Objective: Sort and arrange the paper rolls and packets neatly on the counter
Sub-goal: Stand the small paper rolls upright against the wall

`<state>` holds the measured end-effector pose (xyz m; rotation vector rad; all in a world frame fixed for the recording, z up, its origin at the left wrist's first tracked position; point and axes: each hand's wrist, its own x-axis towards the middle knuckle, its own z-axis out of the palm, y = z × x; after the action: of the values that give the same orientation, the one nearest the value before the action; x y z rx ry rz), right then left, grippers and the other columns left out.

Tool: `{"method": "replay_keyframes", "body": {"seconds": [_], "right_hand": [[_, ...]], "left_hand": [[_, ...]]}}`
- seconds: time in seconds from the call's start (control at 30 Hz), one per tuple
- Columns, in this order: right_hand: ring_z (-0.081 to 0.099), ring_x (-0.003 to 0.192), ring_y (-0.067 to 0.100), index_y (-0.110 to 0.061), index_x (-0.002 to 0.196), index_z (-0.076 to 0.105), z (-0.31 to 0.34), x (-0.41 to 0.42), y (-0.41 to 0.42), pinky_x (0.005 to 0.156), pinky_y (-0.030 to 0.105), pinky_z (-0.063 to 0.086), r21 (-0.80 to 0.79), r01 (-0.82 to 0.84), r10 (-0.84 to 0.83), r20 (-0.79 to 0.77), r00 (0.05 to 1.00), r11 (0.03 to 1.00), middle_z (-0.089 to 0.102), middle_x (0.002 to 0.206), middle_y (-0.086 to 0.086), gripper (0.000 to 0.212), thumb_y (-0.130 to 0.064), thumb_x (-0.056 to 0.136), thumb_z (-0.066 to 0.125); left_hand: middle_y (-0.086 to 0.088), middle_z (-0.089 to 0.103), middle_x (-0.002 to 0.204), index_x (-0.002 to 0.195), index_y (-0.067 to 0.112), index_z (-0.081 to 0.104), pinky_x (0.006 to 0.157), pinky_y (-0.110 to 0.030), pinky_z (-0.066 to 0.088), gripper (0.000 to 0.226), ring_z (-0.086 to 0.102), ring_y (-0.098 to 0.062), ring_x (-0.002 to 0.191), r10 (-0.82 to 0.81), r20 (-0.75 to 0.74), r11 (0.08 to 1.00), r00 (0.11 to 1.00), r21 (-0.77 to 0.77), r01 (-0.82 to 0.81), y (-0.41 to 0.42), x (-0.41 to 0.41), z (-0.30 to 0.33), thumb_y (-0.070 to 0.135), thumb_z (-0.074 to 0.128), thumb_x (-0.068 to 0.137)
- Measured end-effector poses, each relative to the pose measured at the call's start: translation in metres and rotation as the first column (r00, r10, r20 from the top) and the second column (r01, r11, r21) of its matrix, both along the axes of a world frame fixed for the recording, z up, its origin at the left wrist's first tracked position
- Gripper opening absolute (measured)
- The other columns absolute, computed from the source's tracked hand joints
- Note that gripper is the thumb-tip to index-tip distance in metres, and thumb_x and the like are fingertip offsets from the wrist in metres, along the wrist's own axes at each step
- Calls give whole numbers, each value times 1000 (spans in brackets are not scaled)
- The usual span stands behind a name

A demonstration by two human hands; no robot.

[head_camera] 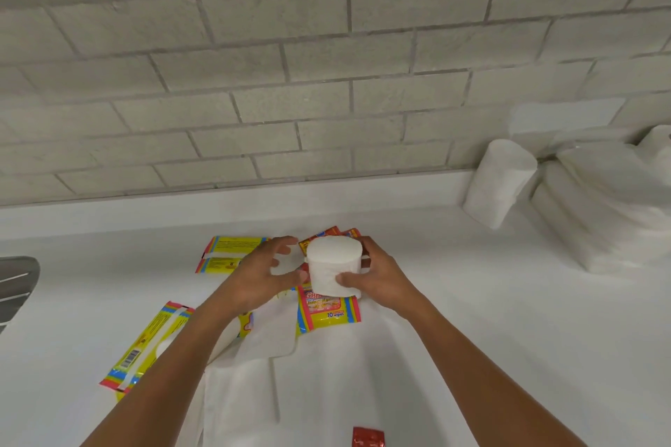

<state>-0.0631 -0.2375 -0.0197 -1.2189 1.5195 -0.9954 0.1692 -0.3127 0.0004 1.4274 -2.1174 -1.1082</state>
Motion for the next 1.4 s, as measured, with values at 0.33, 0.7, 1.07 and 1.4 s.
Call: {"method": "replay_keyframes", "body": {"seconds": [0.33, 0.7, 1.07, 1.4], "right_hand": [[61, 94, 8, -26, 129, 48, -3, -33, -6, 68, 16, 49, -24, 179, -180, -42, 983, 984, 61, 108, -6, 63, -16, 77, 82], [60, 106, 25, -19, 136, 44, -11, -100, -25, 86, 38, 54, -50, 514, -516, -123, 848, 857, 56, 111, -1, 69, -18, 76, 78], [57, 115, 35, -16, 131, 44, -26, -162, -49, 93, 45, 49, -45, 686, -675, -237, 699, 726, 61, 124, 7, 62, -25, 78, 74], [56, 114, 40, -8, 127, 44, -35, -179, -66, 89, 49, 47, -50, 743, -727, -255, 637, 668, 56, 127, 13, 66, -26, 75, 80]], "left_hand": [[1, 54, 120, 128, 32, 56, 95, -28, 43, 47, 52, -13, 109, 81, 174, 997, 981, -17, -79, 0, 31, -34, 31, 75, 85], [1, 59, 119, 128, 28, 60, 94, -30, 40, 44, 56, -19, 112, 169, 337, 985, 926, -84, -149, -10, 56, -54, 32, 73, 86], [-1, 62, 114, 126, 27, 62, 93, -38, 43, 44, 59, -25, 106, 270, 437, 963, 858, -128, -238, -12, 73, -61, 33, 75, 84], [5, 59, 115, 123, 36, 60, 87, -38, 44, 41, 57, -25, 109, 399, 502, 914, 767, -150, -377, -7, 81, -46, 44, 72, 84]]}}
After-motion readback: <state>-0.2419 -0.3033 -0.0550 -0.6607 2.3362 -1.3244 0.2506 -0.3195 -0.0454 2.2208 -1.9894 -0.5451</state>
